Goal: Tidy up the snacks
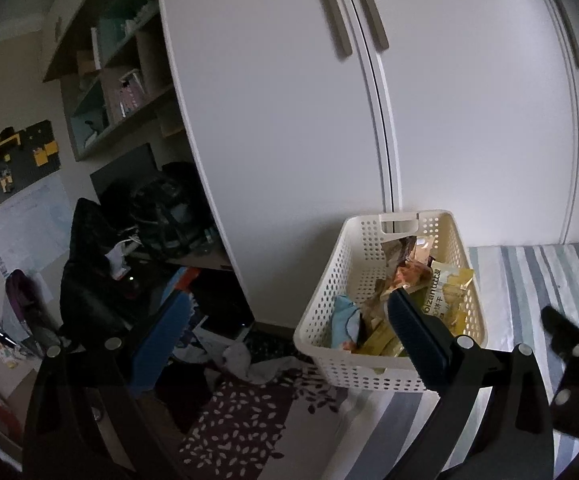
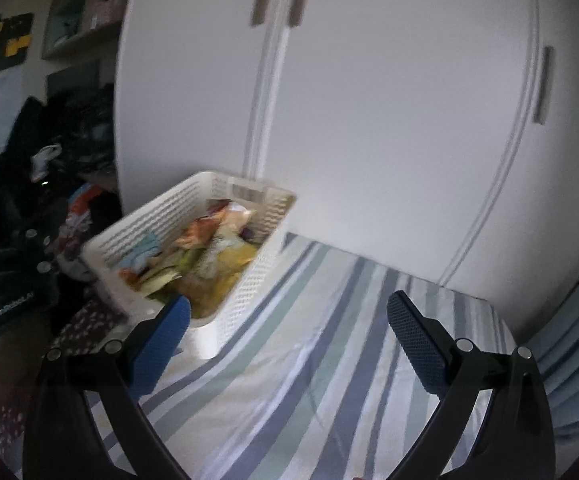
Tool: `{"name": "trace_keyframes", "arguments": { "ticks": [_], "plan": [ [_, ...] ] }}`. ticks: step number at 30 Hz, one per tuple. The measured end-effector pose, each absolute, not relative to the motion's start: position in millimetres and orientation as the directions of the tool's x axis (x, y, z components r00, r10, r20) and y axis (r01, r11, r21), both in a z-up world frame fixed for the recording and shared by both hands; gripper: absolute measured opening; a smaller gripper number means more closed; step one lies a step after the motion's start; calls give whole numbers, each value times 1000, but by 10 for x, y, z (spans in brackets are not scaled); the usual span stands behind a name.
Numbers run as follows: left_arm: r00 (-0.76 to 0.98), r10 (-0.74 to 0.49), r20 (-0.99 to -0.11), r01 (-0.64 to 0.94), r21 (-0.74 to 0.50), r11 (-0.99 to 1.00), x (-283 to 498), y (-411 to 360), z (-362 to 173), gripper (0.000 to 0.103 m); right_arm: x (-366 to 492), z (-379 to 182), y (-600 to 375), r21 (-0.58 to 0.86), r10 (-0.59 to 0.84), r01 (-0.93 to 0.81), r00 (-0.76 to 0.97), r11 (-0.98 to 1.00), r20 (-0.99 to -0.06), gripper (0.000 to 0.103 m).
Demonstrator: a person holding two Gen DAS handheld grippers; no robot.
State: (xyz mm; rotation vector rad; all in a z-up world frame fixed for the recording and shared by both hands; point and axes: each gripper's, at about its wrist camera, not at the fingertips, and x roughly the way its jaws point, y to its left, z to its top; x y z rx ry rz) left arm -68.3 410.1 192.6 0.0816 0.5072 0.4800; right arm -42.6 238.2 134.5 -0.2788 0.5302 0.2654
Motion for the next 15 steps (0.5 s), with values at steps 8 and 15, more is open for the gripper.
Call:
{"name": "trace_keyframes", "arguments": {
  "ticks": [8,15],
  "plan": [
    [746,493,-448,-444,218,869,-900,4140,1914,101,-524,1304,2520,-116,285,-446,729,887,-623,98],
    [722,512,-466,-448,249,859,-973,4214,1802,101,-592,1241,2668,-163,256,-447,733,879,-630,98]
  ]
}}
